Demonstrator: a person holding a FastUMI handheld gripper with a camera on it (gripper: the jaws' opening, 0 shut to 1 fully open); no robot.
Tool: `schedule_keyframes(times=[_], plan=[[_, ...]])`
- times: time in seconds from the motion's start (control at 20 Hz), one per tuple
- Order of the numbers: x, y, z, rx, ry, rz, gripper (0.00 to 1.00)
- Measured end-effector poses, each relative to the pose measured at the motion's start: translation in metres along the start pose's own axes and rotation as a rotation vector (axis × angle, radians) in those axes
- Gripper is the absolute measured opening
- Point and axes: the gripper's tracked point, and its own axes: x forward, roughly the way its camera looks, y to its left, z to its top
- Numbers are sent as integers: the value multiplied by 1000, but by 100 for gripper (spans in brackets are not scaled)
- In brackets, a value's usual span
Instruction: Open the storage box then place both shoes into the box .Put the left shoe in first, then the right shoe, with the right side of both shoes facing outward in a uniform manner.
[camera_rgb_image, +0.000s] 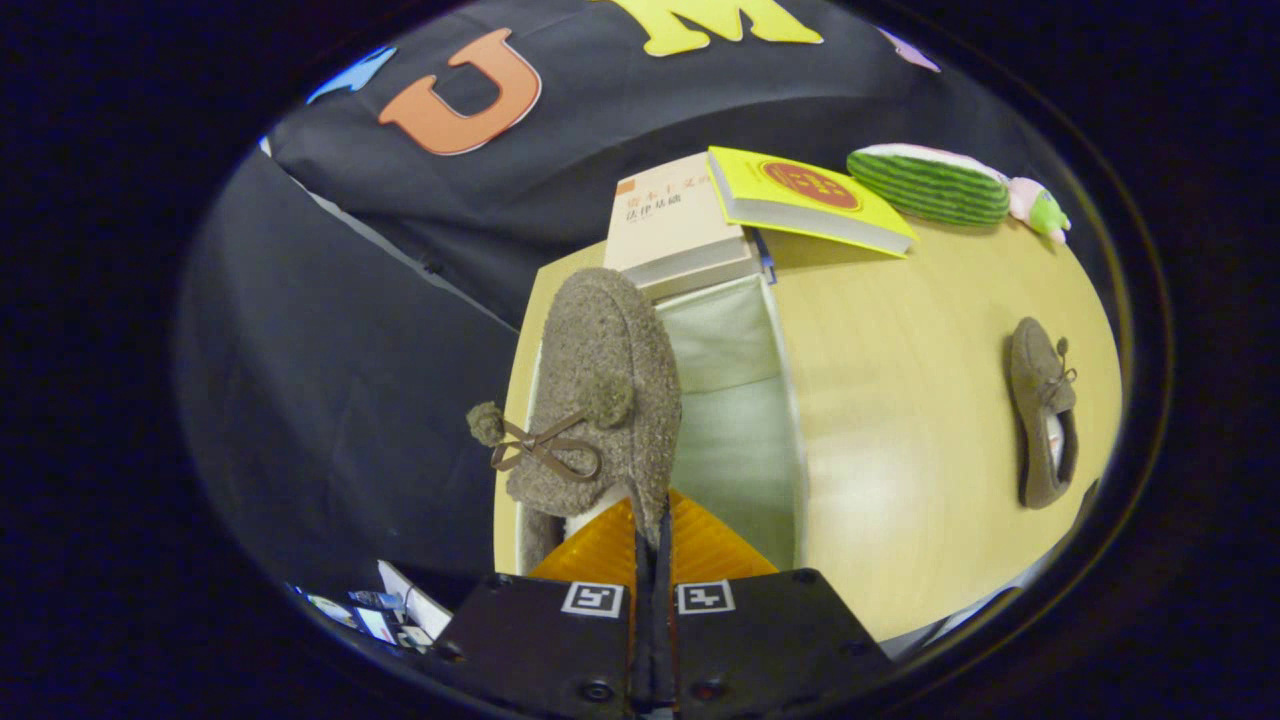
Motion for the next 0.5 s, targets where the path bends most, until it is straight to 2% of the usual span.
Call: schedule_keyframes(times=[0.3,0.5], plan=[[41,8,-21,-17,37,-36,7],[47,8,-15,11,32,-13,11]])
